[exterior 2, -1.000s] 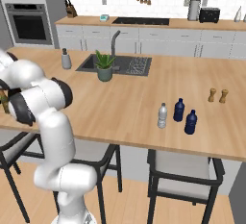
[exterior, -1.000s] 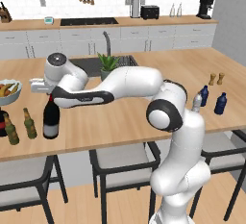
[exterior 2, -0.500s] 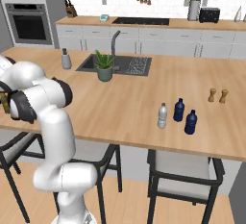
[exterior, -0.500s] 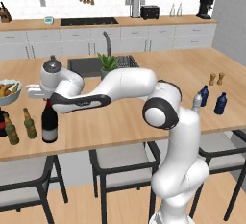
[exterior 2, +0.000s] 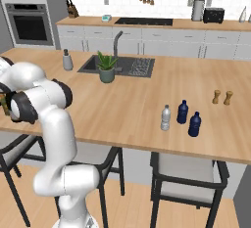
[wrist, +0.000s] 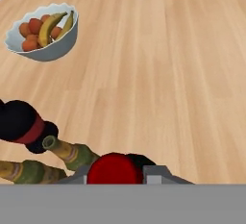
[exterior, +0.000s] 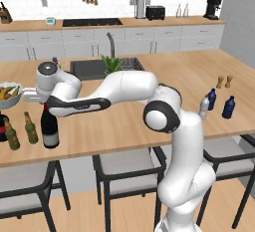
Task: Move the plastic bottles in the middle to the plastics group, and the glass bottles in the middle to the glass group.
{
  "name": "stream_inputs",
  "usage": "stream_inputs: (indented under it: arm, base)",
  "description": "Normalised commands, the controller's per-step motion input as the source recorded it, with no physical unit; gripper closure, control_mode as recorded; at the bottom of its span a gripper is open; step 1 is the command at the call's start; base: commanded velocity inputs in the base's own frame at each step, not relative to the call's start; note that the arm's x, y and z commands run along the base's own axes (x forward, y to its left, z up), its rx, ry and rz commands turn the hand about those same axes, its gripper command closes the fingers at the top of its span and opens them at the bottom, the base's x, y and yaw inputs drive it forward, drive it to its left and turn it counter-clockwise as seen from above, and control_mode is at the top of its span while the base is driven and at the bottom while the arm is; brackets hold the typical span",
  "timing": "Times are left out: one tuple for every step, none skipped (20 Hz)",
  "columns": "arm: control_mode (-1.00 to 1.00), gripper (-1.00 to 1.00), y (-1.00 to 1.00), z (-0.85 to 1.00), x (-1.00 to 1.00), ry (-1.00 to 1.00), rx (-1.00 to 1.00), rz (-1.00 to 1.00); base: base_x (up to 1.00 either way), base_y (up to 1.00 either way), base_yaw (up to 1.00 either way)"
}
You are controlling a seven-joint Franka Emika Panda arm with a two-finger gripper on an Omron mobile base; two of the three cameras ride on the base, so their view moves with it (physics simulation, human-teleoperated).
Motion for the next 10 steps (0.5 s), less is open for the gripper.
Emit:
stream_inputs:
  arm:
    - [-1.00,1.00,-0.06,-0.25,-0.06,0.03,0.00,0.00]
    - [-1.00,1.00,-0.03,-0.26,-0.06,0.04,0.00,0.00]
    - [-1.00,-1.00,0.00,-0.29,-0.05,0.06,0.00,0.00]
    - [-1.00,-1.00,0.00,-0.29,-0.01,0.06,-0.03,0.00]
    - [-1.00,-1.00,0.00,-0.28,0.00,0.07,-0.02,0.00]
    - [-1.00,-1.00,0.00,-0.17,0.00,0.01,0.00,0.00]
    - [-1.00,-1.00,-0.09,-0.03,-0.03,0.00,0.00,0.00]
    - [-1.00,-1.00,-0.03,0.00,-0.01,0.00,0.00,0.00]
    - [-1.00,-1.00,-0.01,0.00,0.00,0.00,0.00,0.00]
    - [-1.00,-1.00,-0.02,0.00,-0.02,0.00,0.00,0.00]
  base:
    - [0.00,0.00,0.00]
    - [0.00,0.00,0.00]
    - [0.00,0.00,0.00]
    - [0.00,0.00,0.00]
    - [0.00,0.00,0.00]
    - [0.00,0.00,0.00]
    - [0.00,0.00,0.00]
    - [0.00,0.00,0.00]
    - [0.00,0.00,0.00]
    - [0.00,0.00,0.00]
